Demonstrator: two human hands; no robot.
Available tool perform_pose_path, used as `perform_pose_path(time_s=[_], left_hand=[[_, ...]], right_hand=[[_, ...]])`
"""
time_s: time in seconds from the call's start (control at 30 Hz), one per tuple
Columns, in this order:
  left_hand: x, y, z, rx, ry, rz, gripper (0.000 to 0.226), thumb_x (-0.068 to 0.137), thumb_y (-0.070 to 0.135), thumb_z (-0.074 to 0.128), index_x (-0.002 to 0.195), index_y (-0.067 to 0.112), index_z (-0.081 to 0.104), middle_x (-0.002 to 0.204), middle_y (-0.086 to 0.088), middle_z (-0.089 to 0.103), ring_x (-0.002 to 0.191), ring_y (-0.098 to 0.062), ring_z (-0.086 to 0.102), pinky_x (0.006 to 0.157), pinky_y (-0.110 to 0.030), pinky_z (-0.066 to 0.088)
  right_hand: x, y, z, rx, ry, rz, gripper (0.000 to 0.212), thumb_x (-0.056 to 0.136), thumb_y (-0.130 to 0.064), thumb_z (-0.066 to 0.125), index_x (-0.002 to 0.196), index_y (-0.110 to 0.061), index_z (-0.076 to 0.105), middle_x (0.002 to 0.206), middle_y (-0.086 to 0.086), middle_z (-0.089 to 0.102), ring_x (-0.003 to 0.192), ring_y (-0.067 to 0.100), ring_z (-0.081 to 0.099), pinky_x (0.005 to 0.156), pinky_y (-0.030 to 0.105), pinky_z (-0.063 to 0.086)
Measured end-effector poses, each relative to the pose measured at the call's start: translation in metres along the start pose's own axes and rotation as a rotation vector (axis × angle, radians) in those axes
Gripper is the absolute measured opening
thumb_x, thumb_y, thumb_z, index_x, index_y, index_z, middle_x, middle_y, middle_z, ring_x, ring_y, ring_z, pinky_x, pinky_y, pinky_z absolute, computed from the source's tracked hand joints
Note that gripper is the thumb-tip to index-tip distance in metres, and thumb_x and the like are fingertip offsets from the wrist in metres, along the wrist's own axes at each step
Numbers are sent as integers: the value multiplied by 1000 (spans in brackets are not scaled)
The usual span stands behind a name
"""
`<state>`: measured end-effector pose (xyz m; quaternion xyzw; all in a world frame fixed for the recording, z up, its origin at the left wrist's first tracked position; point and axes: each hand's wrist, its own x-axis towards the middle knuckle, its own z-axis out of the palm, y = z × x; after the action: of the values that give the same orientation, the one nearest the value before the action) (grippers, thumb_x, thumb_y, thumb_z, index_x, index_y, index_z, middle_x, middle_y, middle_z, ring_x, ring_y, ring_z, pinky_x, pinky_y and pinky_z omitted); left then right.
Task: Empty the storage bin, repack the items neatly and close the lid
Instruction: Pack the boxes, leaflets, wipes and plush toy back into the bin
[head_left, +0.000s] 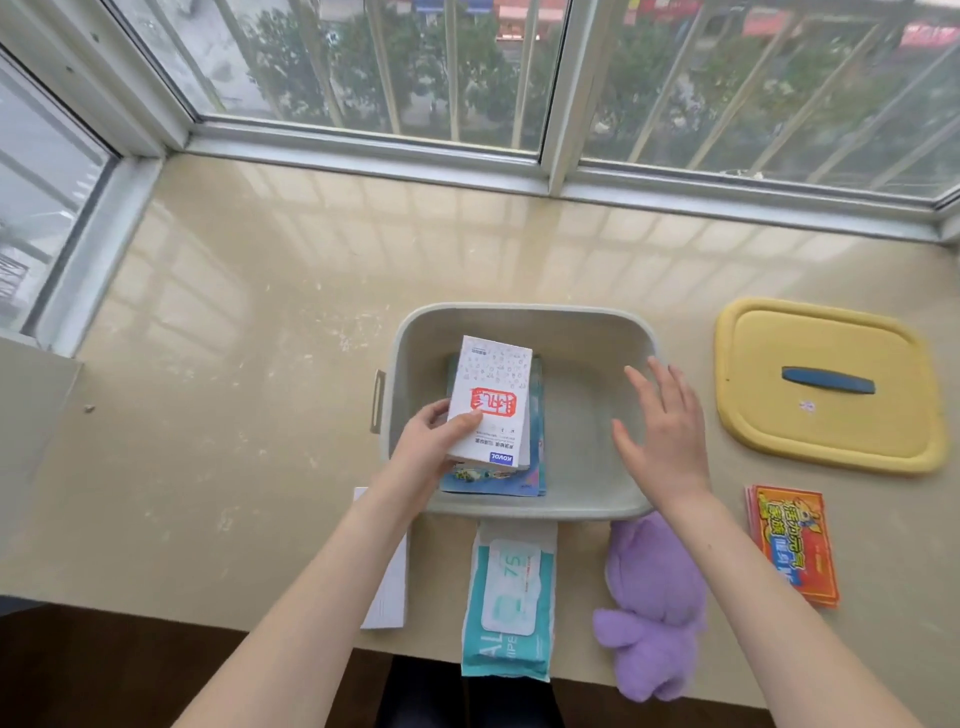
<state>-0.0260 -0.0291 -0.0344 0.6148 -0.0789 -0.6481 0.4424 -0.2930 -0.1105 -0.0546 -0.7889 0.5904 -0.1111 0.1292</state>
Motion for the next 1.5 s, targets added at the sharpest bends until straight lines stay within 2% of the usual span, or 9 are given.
perform_pose_path(time_s=[0.1,0.2,0.37,0.47,0.6,0.93,1.13,1.33,1.5], left_hand=[[32,-16,7,5,-35,-84,53,84,15,73,131,0,50,114,-16,70,101,-31,69,83,-43,57],[54,-28,9,23,-17,-127,55,85,12,72,133,2,47,115,-13,69,97,-25,70,76,-36,58],[76,-36,11,93,6,-141,63,81,12,76,133,10,41,118,-7,67,103,-25,68,94,-44,53],[81,-39,14,133,35,-99,64,80,14,78,133,12,42,121,-8,64,107,-25,66,98,-45,50],[79,-40,18,251,150,10,51,81,18,77,125,13,50,116,-3,65,104,-19,65,86,-30,53],[72,-38,22,573,259,77,37,85,22,71,119,13,58,107,0,67,90,-14,63,62,-18,47],[80,-40,27,558,275,90,27,84,24,73,106,18,58,101,0,68,87,-15,63,64,-21,47],[86,-39,37,561,253,109,25,84,25,73,104,21,57,99,2,67,89,-15,63,75,-26,49],[85,-40,40,577,262,118,30,84,26,73,108,19,57,101,2,66,87,-13,63,70,-21,48]], right_hand=[[-1,7,12,63,-6,-12,69,79,-13,73,143,-13,45,152,13,37,144,34,26,117,50,24],[-5,11,18,85,23,-32,74,78,-8,73,145,-14,43,151,12,40,145,32,26,116,52,26],[-4,13,20,119,82,-16,77,76,-5,73,145,-15,42,150,9,43,144,29,28,117,49,26],[-5,11,20,121,85,-15,80,76,-5,72,147,-17,39,150,7,43,145,28,27,117,49,25],[-5,10,18,114,78,-7,81,77,-5,71,149,-19,36,150,6,42,146,26,25,118,48,25],[-5,9,18,104,77,2,81,77,-3,69,149,-19,35,150,7,43,146,27,25,119,44,22],[-5,10,19,105,83,10,81,77,-2,68,149,-19,35,150,6,43,146,27,26,119,44,23],[-5,9,19,100,85,12,81,77,-1,67,149,-19,35,149,6,44,146,27,26,118,46,25],[-5,9,19,103,85,17,80,77,-1,67,149,-19,35,149,6,44,146,26,26,118,45,25]])
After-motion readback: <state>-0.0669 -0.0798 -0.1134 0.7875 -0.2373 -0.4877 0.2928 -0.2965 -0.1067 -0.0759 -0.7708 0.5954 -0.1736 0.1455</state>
